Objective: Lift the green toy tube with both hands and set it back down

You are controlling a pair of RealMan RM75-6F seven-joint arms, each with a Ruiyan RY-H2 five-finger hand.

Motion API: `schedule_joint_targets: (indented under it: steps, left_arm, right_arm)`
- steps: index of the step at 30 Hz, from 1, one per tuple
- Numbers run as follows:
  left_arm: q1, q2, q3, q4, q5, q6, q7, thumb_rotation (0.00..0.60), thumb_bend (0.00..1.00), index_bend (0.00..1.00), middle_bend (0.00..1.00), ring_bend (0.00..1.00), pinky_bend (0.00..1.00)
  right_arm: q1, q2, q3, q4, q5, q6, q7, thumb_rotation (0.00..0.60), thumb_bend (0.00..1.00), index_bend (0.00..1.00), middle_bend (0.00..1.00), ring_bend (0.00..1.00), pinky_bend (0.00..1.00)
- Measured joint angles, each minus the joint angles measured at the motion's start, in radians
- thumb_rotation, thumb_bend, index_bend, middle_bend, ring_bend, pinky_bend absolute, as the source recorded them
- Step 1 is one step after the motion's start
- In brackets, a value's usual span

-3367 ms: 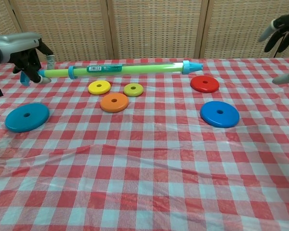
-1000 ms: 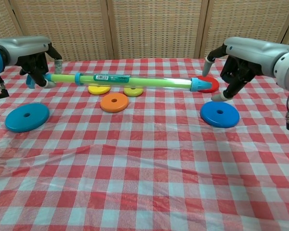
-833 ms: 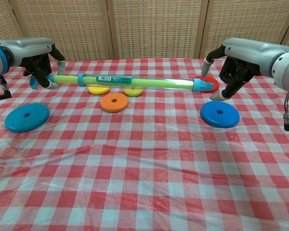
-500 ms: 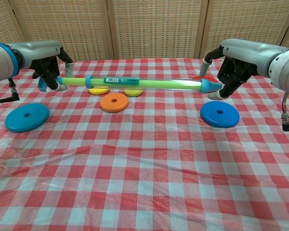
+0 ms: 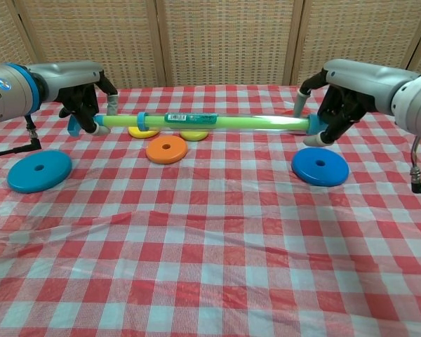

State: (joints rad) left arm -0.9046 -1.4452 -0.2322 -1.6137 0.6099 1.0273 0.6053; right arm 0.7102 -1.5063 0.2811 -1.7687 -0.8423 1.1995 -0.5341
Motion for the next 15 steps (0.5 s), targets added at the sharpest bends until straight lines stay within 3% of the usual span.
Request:
schedule_joint_targets:
  steps: [15]
  left_arm:
    - [-0.001, 0.018, 0.008, -0.021, 0.002, -0.001, -0.021, 0.6, 0.57, 0.86, 1.0, 0.86, 0.73]
  right_arm:
    - [0.002, -0.018, -0.006, 0.012, -0.01, 0.02, 0.0, 0.6, 0.44, 0.53, 1.0, 0.9, 0.43]
